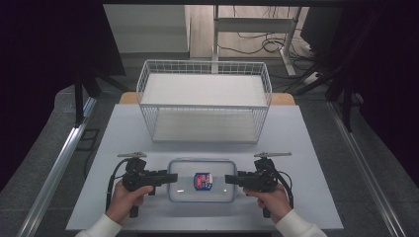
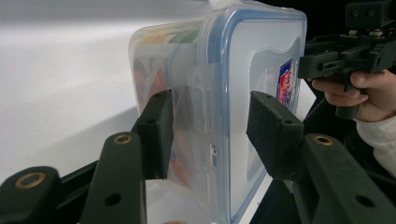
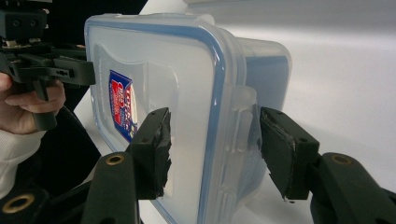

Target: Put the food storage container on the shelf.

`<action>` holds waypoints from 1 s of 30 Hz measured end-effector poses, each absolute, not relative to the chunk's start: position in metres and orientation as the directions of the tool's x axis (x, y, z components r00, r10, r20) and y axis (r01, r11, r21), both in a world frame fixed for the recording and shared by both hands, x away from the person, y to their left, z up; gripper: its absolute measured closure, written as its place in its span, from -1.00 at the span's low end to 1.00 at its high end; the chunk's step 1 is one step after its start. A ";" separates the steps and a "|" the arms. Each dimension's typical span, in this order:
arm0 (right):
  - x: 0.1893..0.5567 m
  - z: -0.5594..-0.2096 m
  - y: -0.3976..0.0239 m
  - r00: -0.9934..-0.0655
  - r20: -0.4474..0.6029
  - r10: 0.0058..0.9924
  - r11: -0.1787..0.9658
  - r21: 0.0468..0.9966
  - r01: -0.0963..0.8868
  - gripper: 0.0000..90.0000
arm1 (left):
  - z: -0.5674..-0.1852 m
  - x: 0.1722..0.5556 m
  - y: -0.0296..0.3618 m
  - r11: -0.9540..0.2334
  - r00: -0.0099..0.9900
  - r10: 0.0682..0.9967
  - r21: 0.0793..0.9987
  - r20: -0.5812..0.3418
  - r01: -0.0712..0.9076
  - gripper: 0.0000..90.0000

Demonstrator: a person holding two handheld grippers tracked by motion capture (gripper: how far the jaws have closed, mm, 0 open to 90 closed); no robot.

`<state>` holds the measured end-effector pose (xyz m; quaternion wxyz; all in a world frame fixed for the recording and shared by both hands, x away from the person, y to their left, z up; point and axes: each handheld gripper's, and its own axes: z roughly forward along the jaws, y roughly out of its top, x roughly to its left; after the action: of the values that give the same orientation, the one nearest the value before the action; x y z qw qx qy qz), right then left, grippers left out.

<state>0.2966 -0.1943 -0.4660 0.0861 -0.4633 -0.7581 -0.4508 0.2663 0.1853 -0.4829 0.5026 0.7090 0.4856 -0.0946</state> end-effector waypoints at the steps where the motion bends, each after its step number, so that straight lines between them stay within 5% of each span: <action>1: 0.299 -0.466 -0.195 -0.561 0.546 0.623 0.165 0.609 0.776 0.00 | -0.482 0.269 0.185 -0.018 0.509 0.595 0.623 -0.622 0.782 0.15; 30: 0.369 -0.444 -0.186 -0.610 0.499 0.615 0.170 0.673 0.720 0.02 | -0.467 0.340 0.195 -0.011 0.552 0.594 0.681 -0.585 0.733 0.16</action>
<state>0.3694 -0.1860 -0.4439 0.0555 -0.4378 -0.7628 -0.4727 0.3399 0.1950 -0.4669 0.5245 0.7078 0.4686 -0.0660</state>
